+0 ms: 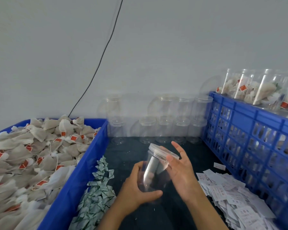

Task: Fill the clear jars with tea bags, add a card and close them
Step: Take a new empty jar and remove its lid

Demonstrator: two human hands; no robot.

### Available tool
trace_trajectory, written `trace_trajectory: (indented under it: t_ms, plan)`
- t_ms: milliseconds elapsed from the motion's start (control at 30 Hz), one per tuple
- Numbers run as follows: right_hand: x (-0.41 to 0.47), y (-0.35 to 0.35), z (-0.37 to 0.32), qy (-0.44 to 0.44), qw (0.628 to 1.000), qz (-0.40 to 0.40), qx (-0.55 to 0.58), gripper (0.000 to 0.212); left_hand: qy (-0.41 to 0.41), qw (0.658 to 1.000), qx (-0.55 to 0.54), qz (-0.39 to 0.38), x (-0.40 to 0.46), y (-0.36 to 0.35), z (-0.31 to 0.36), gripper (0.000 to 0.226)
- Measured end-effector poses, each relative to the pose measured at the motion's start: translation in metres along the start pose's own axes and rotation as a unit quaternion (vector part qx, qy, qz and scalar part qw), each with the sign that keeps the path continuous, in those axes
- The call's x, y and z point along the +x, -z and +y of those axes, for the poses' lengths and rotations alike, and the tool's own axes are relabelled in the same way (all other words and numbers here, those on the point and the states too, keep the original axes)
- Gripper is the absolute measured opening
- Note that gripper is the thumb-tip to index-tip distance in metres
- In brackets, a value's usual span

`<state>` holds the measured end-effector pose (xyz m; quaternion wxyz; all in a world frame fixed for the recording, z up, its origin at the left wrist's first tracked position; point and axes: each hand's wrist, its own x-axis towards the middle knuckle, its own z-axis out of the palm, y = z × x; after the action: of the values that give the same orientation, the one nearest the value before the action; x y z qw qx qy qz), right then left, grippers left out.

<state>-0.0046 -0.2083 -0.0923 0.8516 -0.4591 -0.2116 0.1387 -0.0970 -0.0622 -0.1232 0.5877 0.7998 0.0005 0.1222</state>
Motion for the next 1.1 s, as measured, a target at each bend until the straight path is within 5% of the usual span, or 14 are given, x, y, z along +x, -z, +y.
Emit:
trace_trajectory:
  t_ms: [133, 200, 300, 367, 433, 533, 600, 667, 833, 1100]
  plan:
    - [-0.003, 0.02, -0.012, -0.013, 0.988, -0.048, 0.148, 0.06, 0.06, 0.97, -0.179, -0.154, -0.002, 0.004, 0.005, 0.075]
    - [-0.001, 0.03, -0.018, -0.013, 0.988, -0.006, 0.156, 0.061, 0.076, 0.97, -0.186, -0.139, -0.002, 0.003, 0.004, 0.076]
    - [-0.003, 0.033, -0.017, 0.003, 0.989, 0.111, -0.102, 0.076, 0.066, 0.986, -0.15, -0.019, 0.001, -0.002, -0.002, 0.073]
    - [-0.005, 0.034, -0.011, 0.037, 0.946, 0.129, -0.295, 0.091, 0.061, 0.988, -0.128, 0.053, 0.003, -0.005, -0.008, 0.079]
    - [-0.007, 0.036, -0.007, 0.127, 0.887, 0.084, -0.437, 0.097, 0.044, 0.988, -0.088, 0.119, 0.005, -0.007, -0.014, 0.081]
    - [-0.006, 0.038, 0.002, 0.228, 0.679, -0.019, -0.697, 0.105, 0.032, 0.985, -0.061, 0.159, 0.008, -0.006, -0.025, 0.086]
    - [-0.007, 0.037, 0.008, 0.175, 0.565, -0.05, -0.804, 0.111, 0.034, 0.986, -0.04, 0.159, 0.009, -0.005, -0.031, 0.087]
    - [-0.008, 0.034, 0.013, 0.111, 0.534, -0.068, -0.836, 0.11, 0.035, 0.986, -0.011, 0.163, 0.009, -0.006, -0.035, 0.083]
    - [-0.009, 0.029, 0.02, 0.076, 0.523, -0.122, -0.84, 0.102, 0.024, 0.984, 0.038, 0.173, 0.01, -0.008, -0.036, 0.082]
    - [-0.014, 0.022, 0.028, 0.078, 0.711, -0.157, -0.681, 0.09, 0.021, 0.985, 0.04, 0.167, 0.011, -0.006, -0.036, 0.095]
